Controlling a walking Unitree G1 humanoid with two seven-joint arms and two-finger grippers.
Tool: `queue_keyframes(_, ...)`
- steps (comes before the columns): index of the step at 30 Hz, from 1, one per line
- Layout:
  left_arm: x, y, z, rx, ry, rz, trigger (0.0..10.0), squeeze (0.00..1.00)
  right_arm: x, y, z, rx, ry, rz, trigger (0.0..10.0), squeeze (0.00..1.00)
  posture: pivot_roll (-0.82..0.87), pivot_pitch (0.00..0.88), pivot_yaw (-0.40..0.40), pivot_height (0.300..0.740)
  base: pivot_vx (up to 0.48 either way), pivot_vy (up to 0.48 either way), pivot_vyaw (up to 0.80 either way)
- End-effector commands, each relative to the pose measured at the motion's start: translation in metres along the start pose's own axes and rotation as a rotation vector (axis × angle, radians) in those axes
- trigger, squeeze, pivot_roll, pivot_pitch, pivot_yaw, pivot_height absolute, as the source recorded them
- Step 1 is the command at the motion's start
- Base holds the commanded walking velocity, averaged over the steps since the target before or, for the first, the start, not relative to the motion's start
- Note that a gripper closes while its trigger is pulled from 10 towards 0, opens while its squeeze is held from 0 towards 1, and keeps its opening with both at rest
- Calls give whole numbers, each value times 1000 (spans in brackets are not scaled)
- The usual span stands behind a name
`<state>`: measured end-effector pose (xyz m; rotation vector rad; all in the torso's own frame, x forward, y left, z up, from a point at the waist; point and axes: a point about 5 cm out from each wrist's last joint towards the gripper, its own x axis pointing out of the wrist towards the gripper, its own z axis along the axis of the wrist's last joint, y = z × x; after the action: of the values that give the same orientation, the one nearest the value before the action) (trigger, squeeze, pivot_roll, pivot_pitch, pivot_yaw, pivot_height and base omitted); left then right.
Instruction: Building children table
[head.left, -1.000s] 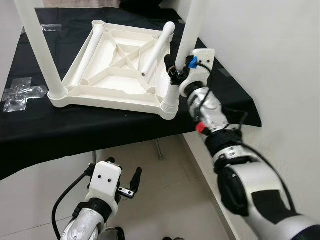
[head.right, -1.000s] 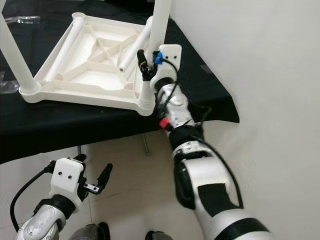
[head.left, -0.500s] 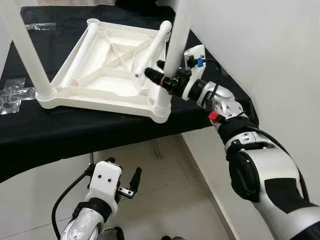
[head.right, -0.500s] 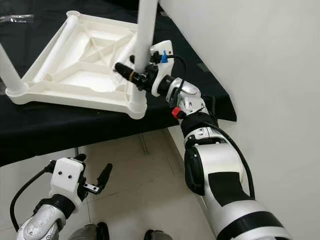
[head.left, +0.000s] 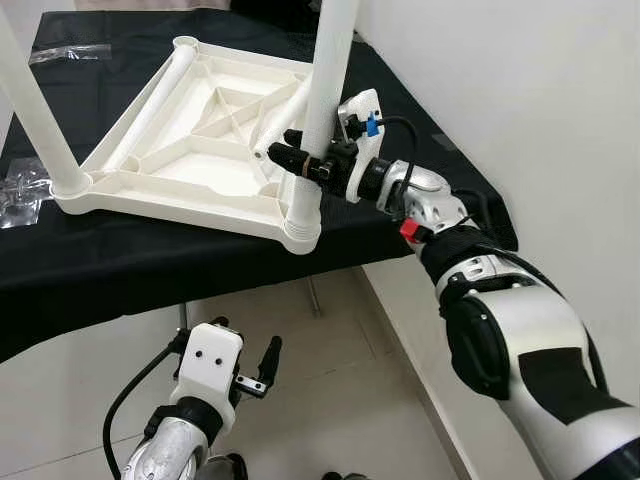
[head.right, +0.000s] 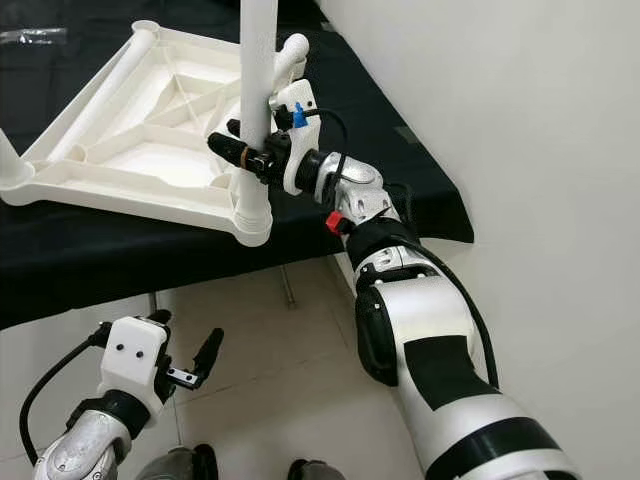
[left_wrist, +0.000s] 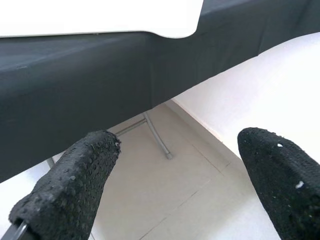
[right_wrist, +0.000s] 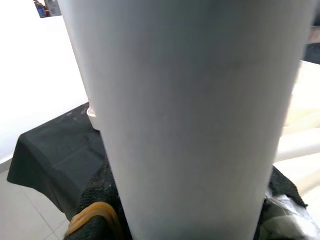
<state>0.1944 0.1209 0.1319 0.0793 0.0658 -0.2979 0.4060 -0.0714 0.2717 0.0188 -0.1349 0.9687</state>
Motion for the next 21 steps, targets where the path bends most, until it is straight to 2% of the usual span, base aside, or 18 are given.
queue_keyframes(1, -2, -3, -2, -8, 16, -9, 10000, 0, -3, -6, -5, 37, 4, -108, 0, 0, 152, 197, -152, 740, 0, 0, 0)
queue_keyframes(2, -1, -4, -2, -8, 17, -11, 10000, 0, -5, -10, -8, 46, 2, -171, 0, 0, 151, 193, -151, 740, 0, 0, 0)
queue_keyframes(3, -1, -4, -2, -8, 17, -11, 10000, 0, -5, -10, -8, 46, 2, -171, 0, 0, 151, 193, -151, 740, 0, 0, 0)
queue_keyframes(4, -1, -4, -2, -9, 15, -12, 10000, 0, -7, -13, -9, 20, -1, -236, 0, 0, 156, 179, -146, 740, 0, 0, 0)
queue_keyframes(5, -1, -4, -2, -9, 15, -12, 10000, 0, -7, -13, -9, 20, -1, -236, 0, 0, 156, 179, -146, 740, 0, 0, 0)
queue_keyframes(8, -3, -6, -4, -8, 19, -19, 10000, 0, -21, -29, -28, -12, 35, -678, 0, 0, 160, 163, -141, 740, 0, 0, 0)
queue_keyframes(9, -3, -6, -4, -8, 19, -19, 10000, 0, -21, -29, -28, -12, 35, -678, 0, 0, 160, 163, -141, 740, 0, 0, 0)
queue_keyframes(10, -3, -6, -5, -8, 21, -20, 10000, 0, -27, -33, -34, -13, 49, -816, 0, 0, 155, 154, -137, 740, 0, 0, 0)
queue_keyframes(11, -3, -6, -5, -8, 21, -20, 10000, 0, -27, -33, -34, -13, 49, -816, 0, 0, 155, 154, -137, 740, 0, 0, 0)
queue_keyframes(12, -3, -6, -5, -7, 23, -23, 10000, 0, -30, -33, -41, 1, 52, -949, 0, 0, 153, 151, -137, 740, 0, 0, 0)
queue_keyframes(13, -3, -6, -6, -7, 24, -26, 10000, 0, -30, -28, -46, 29, 41, -1043, 0, 0, 155, 143, -141, 740, 0, 0, 0)
queue_keyframes(14, -3, -6, -6, -7, 24, -26, 10000, 0, -30, -28, -46, 29, 41, -1043, 0, 0, 155, 143, -141, 740, 0, 0, 0)
queue_keyframes(15, -3, -6, -6, -6, 24, -28, 10000, 0, -25, -21, -49, 47, 18, -1112, 0, 0, 156, 143, -138, 740, 0, 0, 0)
queue_keyframes(16, -3, -6, -6, -6, 24, -28, 10000, 0, -25, -21, -49, 47, 18, -1112, 0, 0, 156, 143, -138, 740, 0, 0, 0)
queue_keyframes(17, -3, -6, -6, -3, 25, -31, 10000, 0, -12, -5, -48, 77, -4, -1161, 0, 0, 151, 151, -140, 740, 0, 0, 0)
queue_keyframes(19, -3, -6, -6, -1, 26, -32, 10000, 0, -7, 0, -48, 79, -5, -1166, 0, 0, 151, 151, -140, 740, 0, 0, 0)
queue_keyframes(20, -2, -6, -6, -1, 26, -31, 10000, 0, 0, 6, -46, 84, -21, -1152, 9569, 0, 153, 150, -141, 740, 0, 0, 0)
queue_keyframes(21, -2, -6, -6, -1, 26, -31, 10000, 0, 0, 6, -46, 84, -21, -1152, 9569, 0, 153, 150, -141, 740, 0, 0, 0)
